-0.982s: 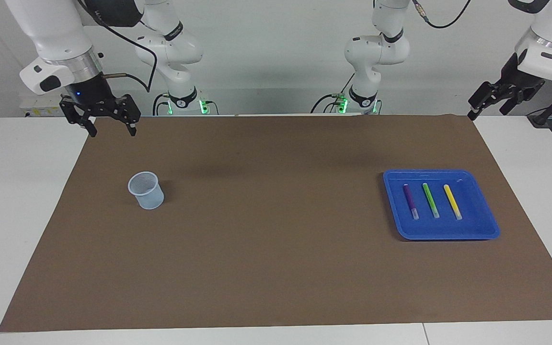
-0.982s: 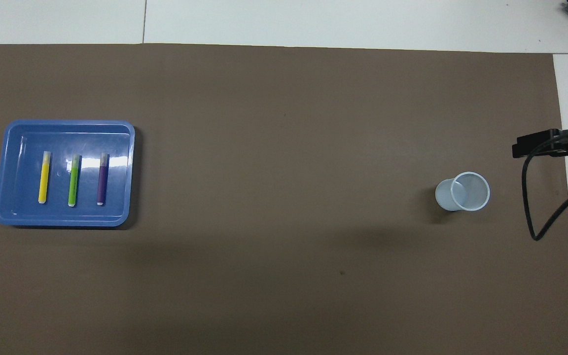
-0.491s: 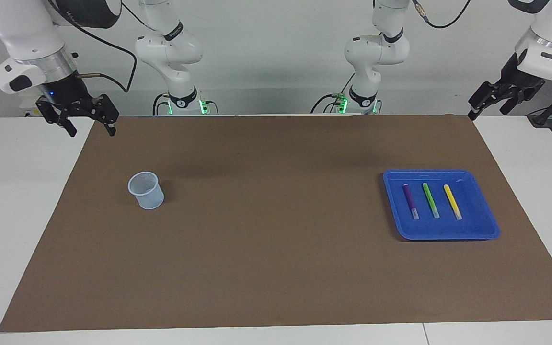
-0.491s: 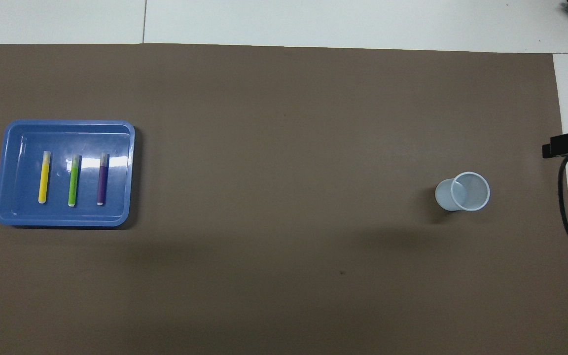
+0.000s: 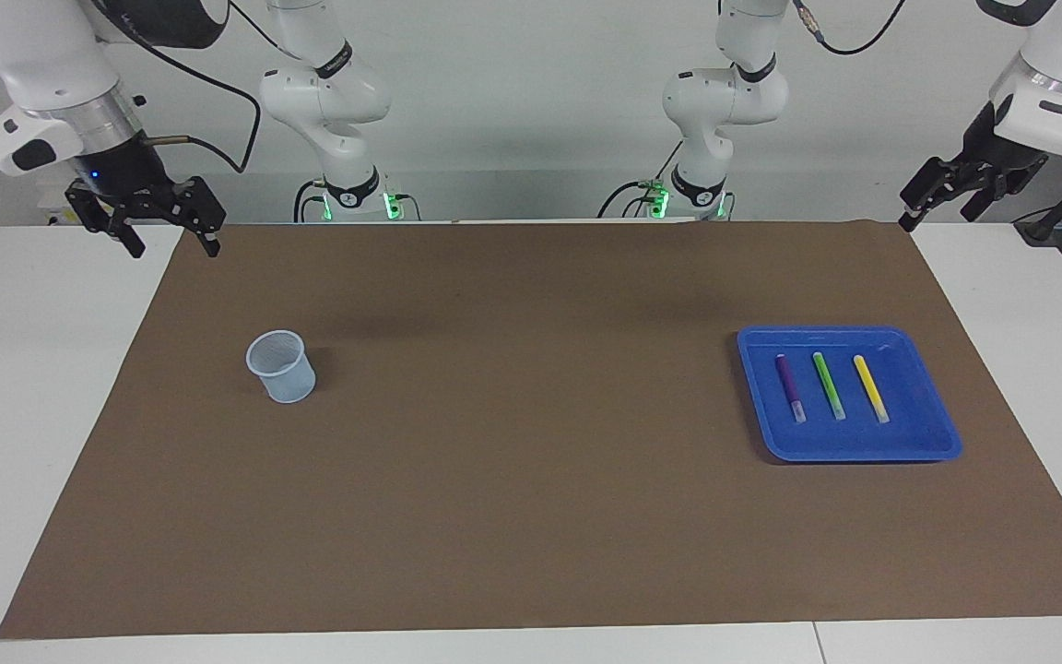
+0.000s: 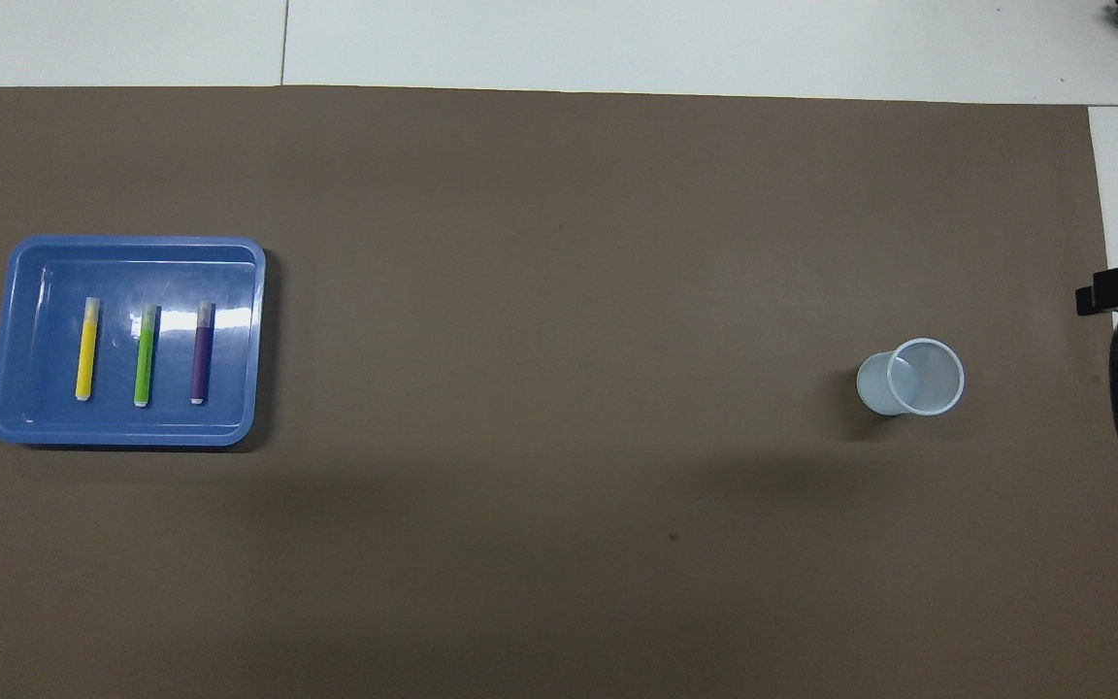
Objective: Right arm passes pens to left for tray arrangement
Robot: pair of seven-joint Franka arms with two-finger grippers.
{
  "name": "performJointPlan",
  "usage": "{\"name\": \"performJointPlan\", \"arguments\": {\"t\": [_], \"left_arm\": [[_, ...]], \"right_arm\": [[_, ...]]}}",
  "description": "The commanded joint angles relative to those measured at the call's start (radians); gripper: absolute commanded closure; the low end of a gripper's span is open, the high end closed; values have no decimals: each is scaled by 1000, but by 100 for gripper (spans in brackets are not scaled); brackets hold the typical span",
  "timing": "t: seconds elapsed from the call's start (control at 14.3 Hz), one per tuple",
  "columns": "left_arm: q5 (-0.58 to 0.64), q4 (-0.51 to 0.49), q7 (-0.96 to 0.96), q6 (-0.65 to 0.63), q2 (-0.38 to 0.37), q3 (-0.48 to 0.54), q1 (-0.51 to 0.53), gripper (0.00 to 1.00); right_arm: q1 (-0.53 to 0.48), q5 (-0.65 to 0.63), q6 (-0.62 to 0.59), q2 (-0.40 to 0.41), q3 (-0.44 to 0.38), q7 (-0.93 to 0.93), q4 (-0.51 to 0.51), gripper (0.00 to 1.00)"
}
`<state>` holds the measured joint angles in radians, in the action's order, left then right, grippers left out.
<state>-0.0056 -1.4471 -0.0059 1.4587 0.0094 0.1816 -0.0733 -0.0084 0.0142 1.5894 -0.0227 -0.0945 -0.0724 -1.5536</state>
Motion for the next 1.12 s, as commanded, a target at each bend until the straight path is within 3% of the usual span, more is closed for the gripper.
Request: {"name": "performJointPlan", "arguments": {"t": [0.0, 1.05], "left_arm": [[19, -12, 4, -6, -16, -1, -11, 0], [19, -62, 4, 14, -39, -4, -22, 0]], "right_arm": [[-7, 3, -46, 3, 2, -7, 46, 0], [5, -2, -36, -11, 10, 36, 29, 0]]}}
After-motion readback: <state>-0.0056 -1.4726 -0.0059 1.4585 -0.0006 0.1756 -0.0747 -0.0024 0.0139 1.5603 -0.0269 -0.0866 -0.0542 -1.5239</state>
